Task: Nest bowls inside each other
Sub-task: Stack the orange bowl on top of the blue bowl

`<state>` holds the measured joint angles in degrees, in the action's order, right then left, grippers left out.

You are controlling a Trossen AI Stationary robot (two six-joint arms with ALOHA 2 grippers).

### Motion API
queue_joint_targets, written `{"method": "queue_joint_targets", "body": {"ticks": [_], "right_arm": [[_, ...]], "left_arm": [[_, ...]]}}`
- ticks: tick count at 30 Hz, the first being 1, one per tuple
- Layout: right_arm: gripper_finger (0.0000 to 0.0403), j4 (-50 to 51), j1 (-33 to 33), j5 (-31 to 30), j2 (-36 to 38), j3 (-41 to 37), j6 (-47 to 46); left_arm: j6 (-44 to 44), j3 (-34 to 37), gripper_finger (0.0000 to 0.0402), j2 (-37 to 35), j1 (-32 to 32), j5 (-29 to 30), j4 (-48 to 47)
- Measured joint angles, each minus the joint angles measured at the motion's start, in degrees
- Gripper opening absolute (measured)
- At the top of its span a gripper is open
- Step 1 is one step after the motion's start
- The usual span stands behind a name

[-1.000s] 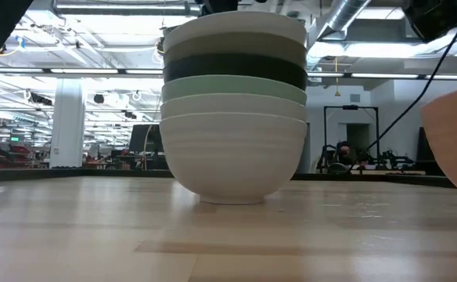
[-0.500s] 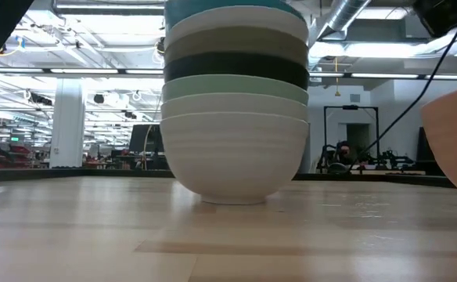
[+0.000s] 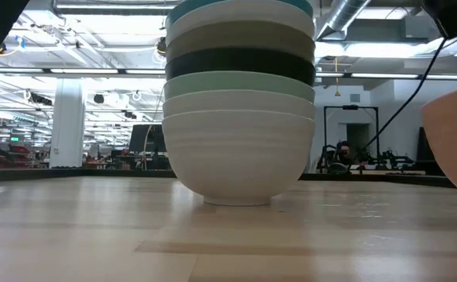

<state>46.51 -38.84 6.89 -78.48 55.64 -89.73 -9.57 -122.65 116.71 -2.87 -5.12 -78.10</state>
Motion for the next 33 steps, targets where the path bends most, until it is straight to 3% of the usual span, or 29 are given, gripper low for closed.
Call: {"method": "queue_joint_targets", "body": {"ticks": [13,21,27,33], "right_arm": [[0.0205,-3.5,-0.1,2.6,-9.0,0.0,-0.5],[0.0135,-3.0,0.2,3.8,-11.8,0.0,-1.3],[0.0027,-1.1,1.9,3.5,-8.4,0.0,0.2],[0.0019,0.9,3.1,-0.1,1.5,1.6,-1.5]], "left_arm": [[-0.8,-2.1,0.0142,-7.8,2.3,7.1,-3.7],[-0.9,-2.1,0.0142,-10.4,2.5,11.8,-7.2],[0.4,3.5,0.0140,-12.1,2.0,15.5,-7.7],[-2.0,14.9,0.0125,-23.4,0.5,16.1,0.0]]}}
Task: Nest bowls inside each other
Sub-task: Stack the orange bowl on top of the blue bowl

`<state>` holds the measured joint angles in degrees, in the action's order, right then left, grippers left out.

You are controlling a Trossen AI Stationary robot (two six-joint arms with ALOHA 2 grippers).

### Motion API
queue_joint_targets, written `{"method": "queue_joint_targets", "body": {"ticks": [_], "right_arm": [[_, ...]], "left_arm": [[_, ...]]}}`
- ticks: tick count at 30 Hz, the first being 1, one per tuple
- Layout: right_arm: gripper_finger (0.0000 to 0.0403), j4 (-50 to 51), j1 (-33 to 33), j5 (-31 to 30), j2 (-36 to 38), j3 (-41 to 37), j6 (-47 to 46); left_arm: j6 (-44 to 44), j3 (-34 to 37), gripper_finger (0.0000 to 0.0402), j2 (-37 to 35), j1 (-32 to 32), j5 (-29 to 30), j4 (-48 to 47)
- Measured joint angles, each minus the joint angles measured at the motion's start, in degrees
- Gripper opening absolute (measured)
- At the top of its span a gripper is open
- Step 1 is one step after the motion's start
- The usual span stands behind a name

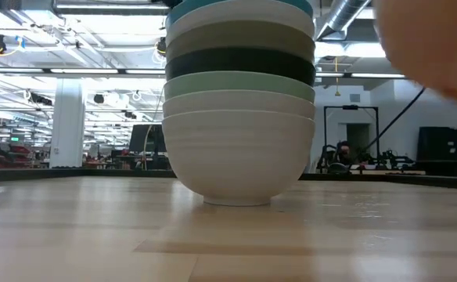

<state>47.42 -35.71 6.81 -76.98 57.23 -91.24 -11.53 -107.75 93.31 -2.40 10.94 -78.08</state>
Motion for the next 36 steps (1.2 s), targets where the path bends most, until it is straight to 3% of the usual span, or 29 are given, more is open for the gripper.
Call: {"method": "queue_joint_targets", "body": {"ticks": [6,10,14,19,24,31,36], "right_arm": [[0.0015,9.8,3.9,-4.1,6.3,8.3,2.4],[0.0021,18.1,8.4,-7.3,4.5,18.4,9.5],[0.0016,19.7,15.6,-9.8,1.4,25.6,18.7],[0.0028,16.5,25.2,-7.0,-3.0,29.1,29.9],[0.0021,12.2,29.5,-1.9,-9.4,31.6,36.3],[0.0030,11.2,28.9,3.1,-14.1,32.4,36.0],[0.0025,6.3,27.7,6.3,-17.2,32.4,33.8]], "left_arm": [[-11.8,25.2,0.0123,-17.8,-0.7,0.8,9.2],[-21.0,41.2,0.0122,-27.7,-4.8,-2.4,15.0],[-28.1,51.5,0.0122,-35.6,-11.1,2.3,21.4],[-30.9,56.5,0.0122,-43.6,-17.4,15.7,31.8],[-31.7,56.9,0.0122,-48.8,-21.3,26.5,32.4],[-29.1,56.9,0.0122,-51.9,-23.2,35.1,31.5],[-25.8,58.6,0.0122,-52.7,-23.2,36.6,31.4]]}}
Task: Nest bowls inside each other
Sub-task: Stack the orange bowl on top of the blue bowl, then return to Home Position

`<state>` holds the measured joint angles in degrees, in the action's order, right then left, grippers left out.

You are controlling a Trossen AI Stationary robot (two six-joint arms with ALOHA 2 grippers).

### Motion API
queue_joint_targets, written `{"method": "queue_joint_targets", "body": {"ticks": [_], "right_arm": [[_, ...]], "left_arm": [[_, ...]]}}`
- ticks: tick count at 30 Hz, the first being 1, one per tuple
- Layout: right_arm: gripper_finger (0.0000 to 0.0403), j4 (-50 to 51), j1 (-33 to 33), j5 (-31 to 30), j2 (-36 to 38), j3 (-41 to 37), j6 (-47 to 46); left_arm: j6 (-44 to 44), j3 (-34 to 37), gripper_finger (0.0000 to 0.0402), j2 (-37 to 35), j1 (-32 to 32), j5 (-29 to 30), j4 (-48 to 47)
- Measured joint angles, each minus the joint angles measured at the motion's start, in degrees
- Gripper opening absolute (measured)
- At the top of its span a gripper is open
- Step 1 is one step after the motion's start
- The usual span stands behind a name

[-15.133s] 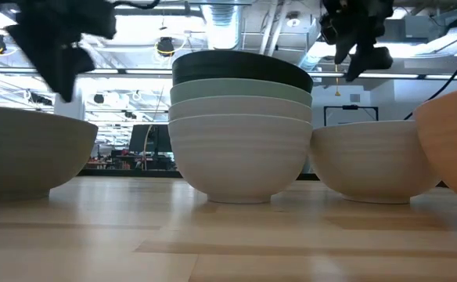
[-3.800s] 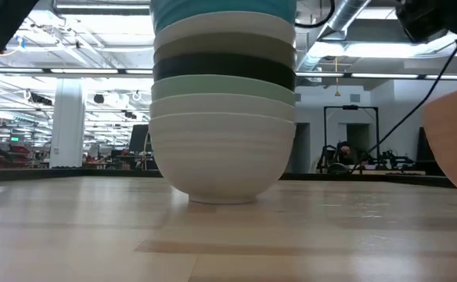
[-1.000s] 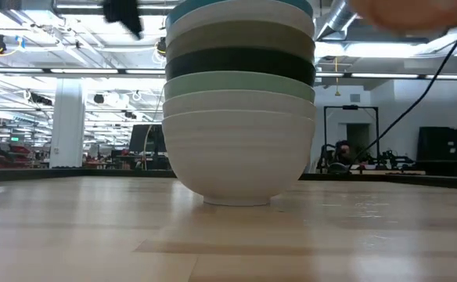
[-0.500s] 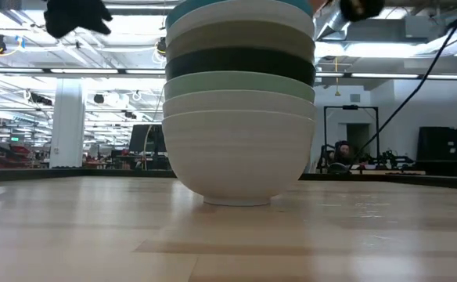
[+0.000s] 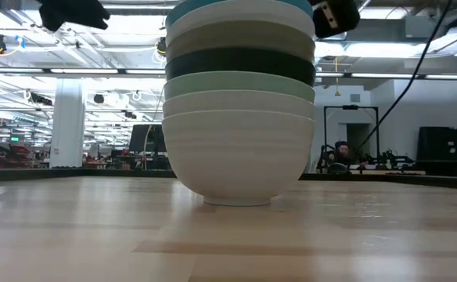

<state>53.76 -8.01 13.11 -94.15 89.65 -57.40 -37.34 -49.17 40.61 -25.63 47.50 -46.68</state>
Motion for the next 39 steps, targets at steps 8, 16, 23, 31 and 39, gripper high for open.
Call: {"method": "queue_joint_targets", "body": {"ticks": [8,16,23,31,39], "right_arm": [[0.0046,-0.4,-0.7,-1.4,-1.8,0.1,-4.8],[0.0100,4.2,-1.0,-4.0,-1.9,0.0,-8.4],[0.0123,-0.4,-0.9,-5.9,0.5,0.0,-10.7],[0.0127,-5.7,-1.6,-7.3,5.4,-0.1,-9.4],[0.0127,-13.7,0.6,5.6,14.5,2.6,-6.6]], "left_arm": [[1.0,7.2,0.0122,-5.3,0.0,-0.5,6.2],[13.4,14.3,0.0122,-15.0,0.0,-0.5,18.5],[14.6,15.2,0.0122,-20.7,0.0,1.3,18.4],[7.1,15.2,0.0122,-22.7,0.0,1.7,19.7],[22.9,-0.2,0.0122,-23.5,0.0,-13.4,29.5]]}}
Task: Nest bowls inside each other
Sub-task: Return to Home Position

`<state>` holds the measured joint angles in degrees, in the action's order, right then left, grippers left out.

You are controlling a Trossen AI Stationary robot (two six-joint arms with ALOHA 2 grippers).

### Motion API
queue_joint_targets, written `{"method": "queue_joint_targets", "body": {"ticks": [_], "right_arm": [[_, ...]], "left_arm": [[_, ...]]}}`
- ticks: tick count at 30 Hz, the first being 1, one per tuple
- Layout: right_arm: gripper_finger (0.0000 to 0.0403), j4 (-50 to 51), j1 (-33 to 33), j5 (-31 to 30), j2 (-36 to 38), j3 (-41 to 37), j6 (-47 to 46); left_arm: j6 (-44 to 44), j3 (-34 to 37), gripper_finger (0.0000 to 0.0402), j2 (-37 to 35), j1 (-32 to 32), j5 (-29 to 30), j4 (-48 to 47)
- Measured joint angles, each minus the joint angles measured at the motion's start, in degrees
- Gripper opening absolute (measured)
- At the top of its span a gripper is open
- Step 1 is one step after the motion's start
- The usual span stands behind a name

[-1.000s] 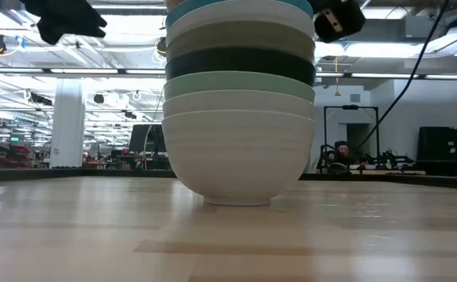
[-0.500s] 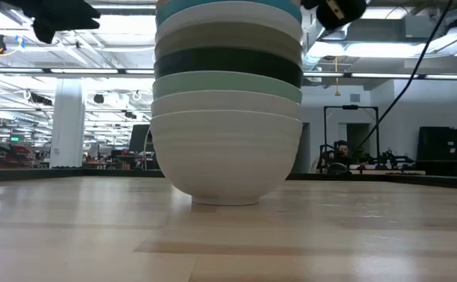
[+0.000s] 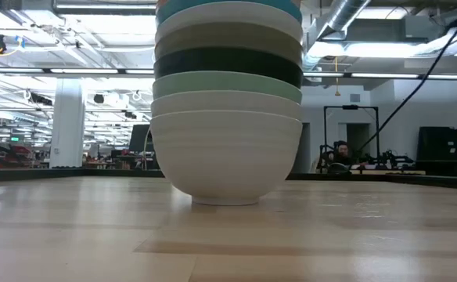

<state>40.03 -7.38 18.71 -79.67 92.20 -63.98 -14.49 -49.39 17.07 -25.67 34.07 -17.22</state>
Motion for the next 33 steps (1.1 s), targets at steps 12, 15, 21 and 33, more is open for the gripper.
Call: {"method": "queue_joint_targets", "body": {"ticks": [12,15,21,33], "right_arm": [[0.0127,-20.3,-14.3,-16.7,28.3,-15.7,69.0],[0.0127,-28.7,-13.1,-17.7,34.9,-29.2,72.7],[0.0127,-56.5,-7.9,-16.1,50.2,-58.4,80.2],[0.0127,-87.3,4.5,-10.1,61.7,-89.9,71.4]], "left_arm": [[17.0,-4.5,0.0122,-12.2,0.0,-25.2,-7.0],[30.1,5.1,0.0122,-17.2,-0.2,-29.8,1.7],[40.0,14.4,0.0123,-16.5,-1.4,-26.7,12.3],[36.2,34.0,0.0148,-17.0,-0.8,-21.8,29.7]]}}
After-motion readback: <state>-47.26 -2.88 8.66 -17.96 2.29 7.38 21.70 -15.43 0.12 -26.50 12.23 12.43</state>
